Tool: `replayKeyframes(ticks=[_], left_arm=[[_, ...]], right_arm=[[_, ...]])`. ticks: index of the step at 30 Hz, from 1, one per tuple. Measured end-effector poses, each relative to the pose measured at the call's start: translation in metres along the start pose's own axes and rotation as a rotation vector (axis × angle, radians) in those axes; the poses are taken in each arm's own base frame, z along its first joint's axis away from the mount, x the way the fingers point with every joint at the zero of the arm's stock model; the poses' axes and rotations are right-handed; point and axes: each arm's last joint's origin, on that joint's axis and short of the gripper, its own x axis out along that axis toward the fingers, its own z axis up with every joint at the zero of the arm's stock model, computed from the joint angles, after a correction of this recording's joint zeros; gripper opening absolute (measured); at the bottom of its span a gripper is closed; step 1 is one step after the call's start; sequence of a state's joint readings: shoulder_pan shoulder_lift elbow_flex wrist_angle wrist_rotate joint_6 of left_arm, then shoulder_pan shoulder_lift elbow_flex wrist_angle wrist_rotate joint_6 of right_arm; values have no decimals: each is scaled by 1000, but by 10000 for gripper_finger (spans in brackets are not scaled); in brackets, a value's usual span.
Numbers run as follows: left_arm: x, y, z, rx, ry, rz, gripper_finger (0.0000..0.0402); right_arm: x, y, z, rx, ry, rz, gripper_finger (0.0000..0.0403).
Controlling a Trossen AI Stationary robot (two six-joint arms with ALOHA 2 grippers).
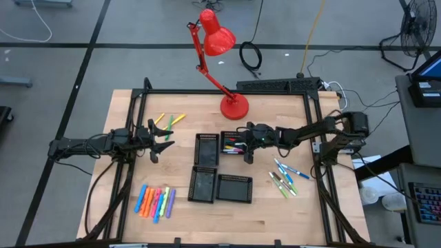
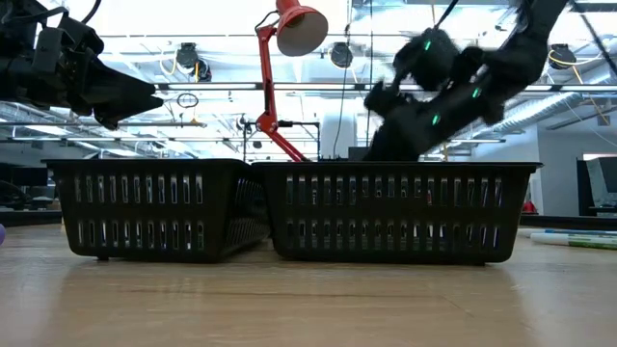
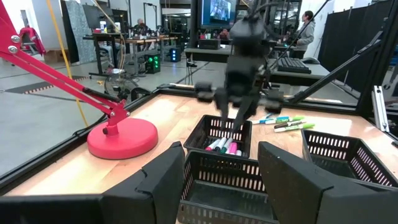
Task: Pick & Place Markers
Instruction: Put the blue marker pen into the bottom right black bin
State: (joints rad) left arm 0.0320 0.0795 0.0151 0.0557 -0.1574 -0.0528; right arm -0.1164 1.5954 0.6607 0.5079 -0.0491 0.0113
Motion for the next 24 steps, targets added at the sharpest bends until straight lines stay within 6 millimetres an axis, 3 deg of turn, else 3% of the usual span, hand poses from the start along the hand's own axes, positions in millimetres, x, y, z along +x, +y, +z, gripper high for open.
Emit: replayKeyframes(ticks=[6,9,15,24], left_arm=[[0,0,0,0,0,0,209],[0,0,0,0,0,0,209],[0,0,0,0,-1,0,209],[0,0,0,0,-1,0,209]], right_arm=[[-47,44,29,-76,21,20,101],[-76,66,27,-27,84,27,131],[-117,81,1,189,369,-8,167],[-151,86,-40,339,772,-284,164]])
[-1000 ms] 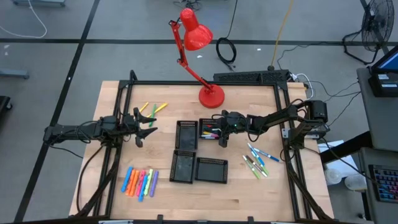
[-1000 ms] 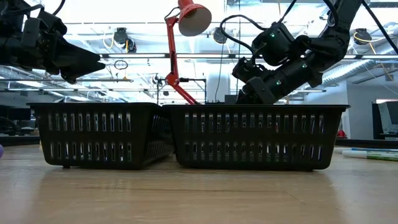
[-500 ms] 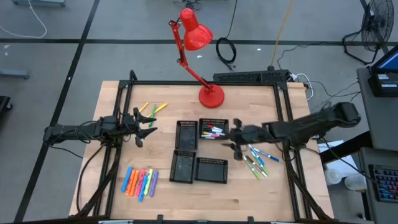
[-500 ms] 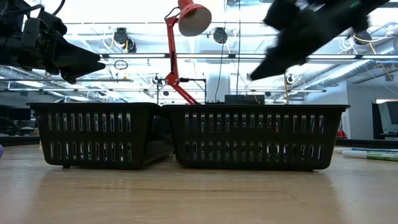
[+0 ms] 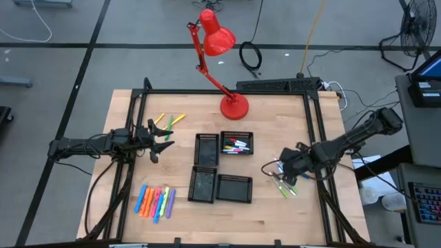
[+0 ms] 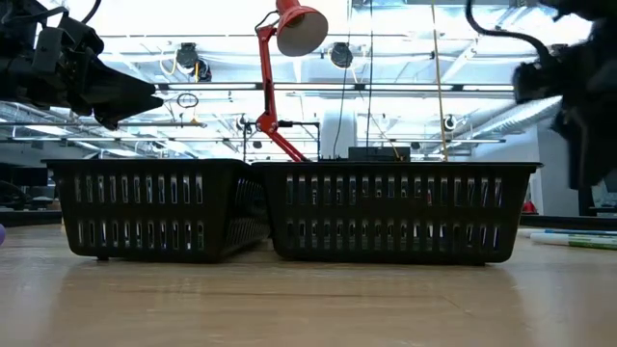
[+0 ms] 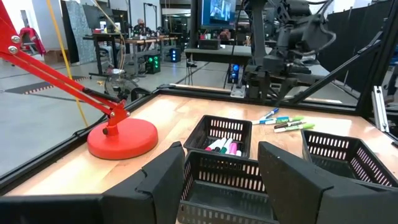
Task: Pick & Place Markers
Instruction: Put the blue marker pen into the bottom right black bin
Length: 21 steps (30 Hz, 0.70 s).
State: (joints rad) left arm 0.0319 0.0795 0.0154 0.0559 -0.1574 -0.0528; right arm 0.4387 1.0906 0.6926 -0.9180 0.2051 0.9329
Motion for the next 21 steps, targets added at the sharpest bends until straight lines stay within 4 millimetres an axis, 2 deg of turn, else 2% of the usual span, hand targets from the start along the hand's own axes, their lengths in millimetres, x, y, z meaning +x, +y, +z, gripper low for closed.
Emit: replayKeyframes(ticks=[4,10,15,21], left_arm=[[0,0,0,0,0,0,209],[0,0,0,0,0,0,209],[0,0,0,0,0,0,209],[0,0,0,0,0,0,209]], right_arm=[[5,-3,-12,47,47,-33,161],[27,-12,-32,102,184,-34,160],[45,-17,-42,124,191,-2,159],[56,-28,-51,201,213,-64,158]])
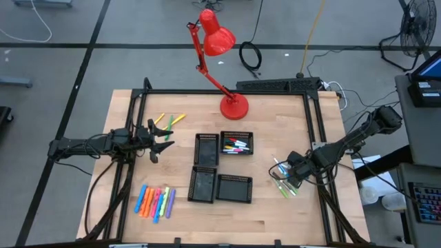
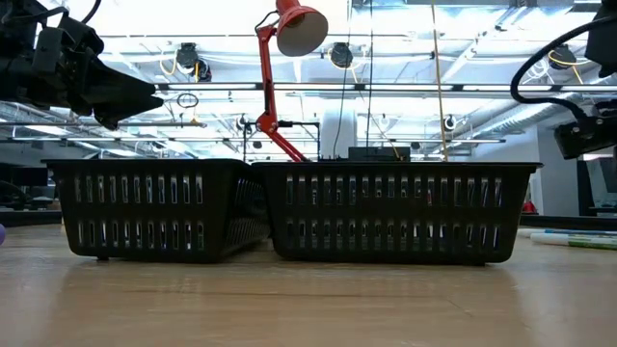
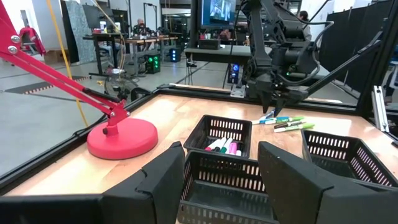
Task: Pick & Place Markers
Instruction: Put the blue marker pen into the bottom right black bin
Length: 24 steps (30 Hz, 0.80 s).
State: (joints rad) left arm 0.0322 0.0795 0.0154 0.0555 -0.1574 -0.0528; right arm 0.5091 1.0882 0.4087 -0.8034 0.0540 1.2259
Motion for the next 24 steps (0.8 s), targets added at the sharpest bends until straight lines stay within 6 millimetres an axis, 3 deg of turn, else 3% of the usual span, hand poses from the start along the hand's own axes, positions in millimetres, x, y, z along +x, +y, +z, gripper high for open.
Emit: replayKeyframes(ticks=[5,18,24], left_arm=[[0,0,0,0,0,0,209],[0,0,0,0,0,0,209],[0,0,0,0,0,0,209]], right_arm=[[1,-1,1,62,-26,-13,134],[2,-2,1,91,-51,-20,21],[2,-1,3,19,-113,-30,19]])
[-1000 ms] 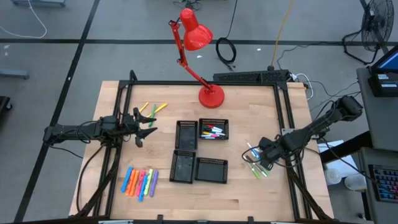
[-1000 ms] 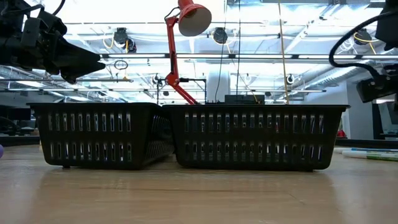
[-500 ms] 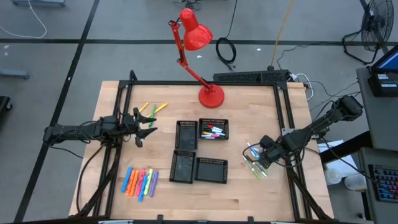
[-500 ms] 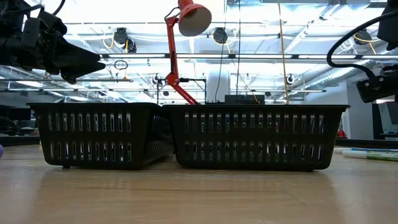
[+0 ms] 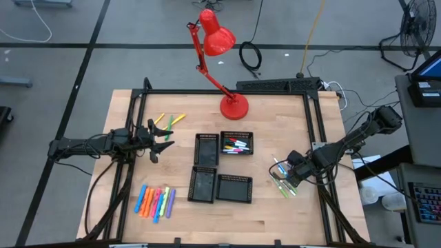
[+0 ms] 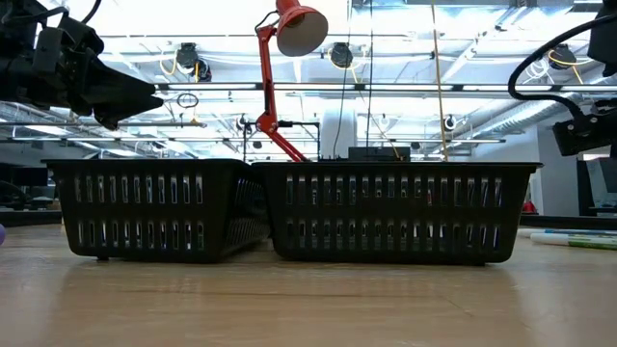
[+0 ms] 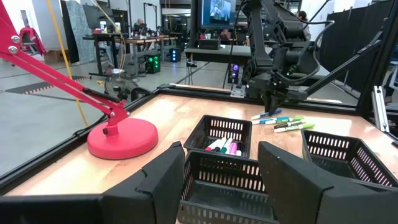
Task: Pick & Place Markers
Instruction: Put the blue marker pen into the bottom right black bin
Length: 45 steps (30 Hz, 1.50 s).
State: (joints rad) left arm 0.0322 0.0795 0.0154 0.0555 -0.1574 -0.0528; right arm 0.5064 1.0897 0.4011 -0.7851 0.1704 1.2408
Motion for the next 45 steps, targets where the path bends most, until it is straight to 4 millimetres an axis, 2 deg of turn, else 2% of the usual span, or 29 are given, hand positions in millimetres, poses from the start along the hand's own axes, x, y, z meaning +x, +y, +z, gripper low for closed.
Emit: replayKeyframes(ticks=[9,17,21,27,30,34,37,40,45], left_arm=[[0,0,0,0,0,0,209],[0,0,0,0,1,0,209],[0,0,0,0,0,0,209],[0,0,0,0,0,0,209],[0,0,0,0,0,0,209],[0,0,0,0,0,0,209],[0,0,0,0,0,0,209],[0,0,0,0,0,0,209],[0,0,0,0,0,0,209]], right_arm=[[-12,5,10,-8,-216,2,21],[-30,14,26,-73,-558,12,21],[-38,28,38,-140,-752,47,21],[-46,46,57,-220,-1034,177,21],[-44,49,60,-269,-1122,336,21],[-42,54,61,-324,-1165,568,21],[-44,67,64,-358,-1132,642,21],[-53,92,72,-441,-1058,675,21],[-63,143,86,-572,-881,559,21]])
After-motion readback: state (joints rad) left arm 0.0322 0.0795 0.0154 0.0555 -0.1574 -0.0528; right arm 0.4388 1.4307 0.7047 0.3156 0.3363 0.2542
